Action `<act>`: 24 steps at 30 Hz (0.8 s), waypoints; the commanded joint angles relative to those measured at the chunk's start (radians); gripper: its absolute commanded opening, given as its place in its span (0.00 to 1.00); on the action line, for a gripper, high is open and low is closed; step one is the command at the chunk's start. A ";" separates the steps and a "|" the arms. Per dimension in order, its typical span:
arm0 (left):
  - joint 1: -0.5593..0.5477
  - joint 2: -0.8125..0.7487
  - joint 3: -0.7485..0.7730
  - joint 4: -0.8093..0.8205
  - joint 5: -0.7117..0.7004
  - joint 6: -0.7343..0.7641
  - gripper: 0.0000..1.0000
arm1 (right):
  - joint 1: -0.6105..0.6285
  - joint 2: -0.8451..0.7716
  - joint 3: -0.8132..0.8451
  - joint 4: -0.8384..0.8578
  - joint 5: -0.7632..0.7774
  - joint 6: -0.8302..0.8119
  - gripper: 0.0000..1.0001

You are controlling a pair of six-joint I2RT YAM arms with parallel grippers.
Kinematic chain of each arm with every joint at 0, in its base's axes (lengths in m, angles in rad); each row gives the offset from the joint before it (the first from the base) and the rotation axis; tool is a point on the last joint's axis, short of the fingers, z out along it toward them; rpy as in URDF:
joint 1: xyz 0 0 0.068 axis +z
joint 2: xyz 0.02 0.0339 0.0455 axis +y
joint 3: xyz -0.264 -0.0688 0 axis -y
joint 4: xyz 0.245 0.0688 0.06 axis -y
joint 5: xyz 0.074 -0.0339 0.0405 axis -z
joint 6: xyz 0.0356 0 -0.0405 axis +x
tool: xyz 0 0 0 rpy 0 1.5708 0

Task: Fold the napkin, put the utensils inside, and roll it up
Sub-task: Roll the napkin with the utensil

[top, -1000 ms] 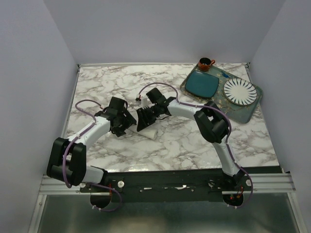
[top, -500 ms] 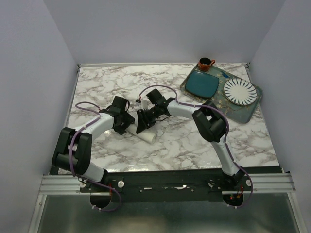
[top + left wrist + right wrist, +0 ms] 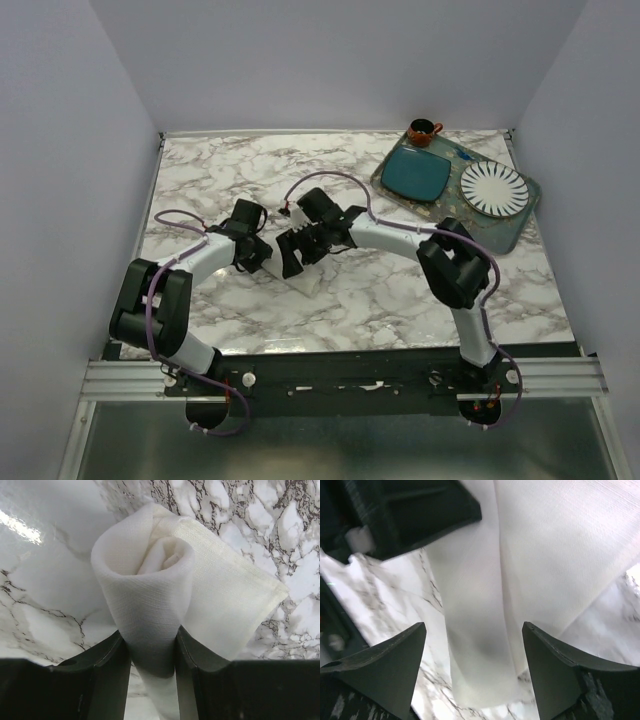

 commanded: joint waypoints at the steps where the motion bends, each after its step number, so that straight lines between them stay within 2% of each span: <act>1: 0.008 -0.002 -0.006 0.010 -0.001 -0.009 0.44 | 0.153 -0.112 -0.105 0.057 0.500 -0.074 0.87; 5: 0.008 0.003 -0.004 0.007 0.017 -0.020 0.44 | 0.210 -0.097 -0.117 0.117 0.650 -0.117 0.89; 11: 0.012 0.014 -0.016 0.016 0.042 -0.031 0.44 | 0.246 -0.009 -0.065 0.135 0.764 -0.190 0.89; 16: 0.023 0.021 -0.015 0.016 0.055 -0.035 0.44 | 0.264 0.018 -0.065 0.154 0.788 -0.204 0.88; 19: 0.026 0.024 -0.012 0.018 0.059 -0.025 0.45 | 0.264 0.031 -0.068 0.158 0.775 -0.198 0.80; 21: 0.026 0.023 -0.007 0.015 0.051 -0.008 0.47 | 0.261 0.017 -0.078 0.161 0.743 -0.183 0.69; 24: 0.028 -0.002 -0.009 0.027 0.033 0.043 0.56 | 0.232 0.005 -0.088 0.163 0.632 -0.131 0.57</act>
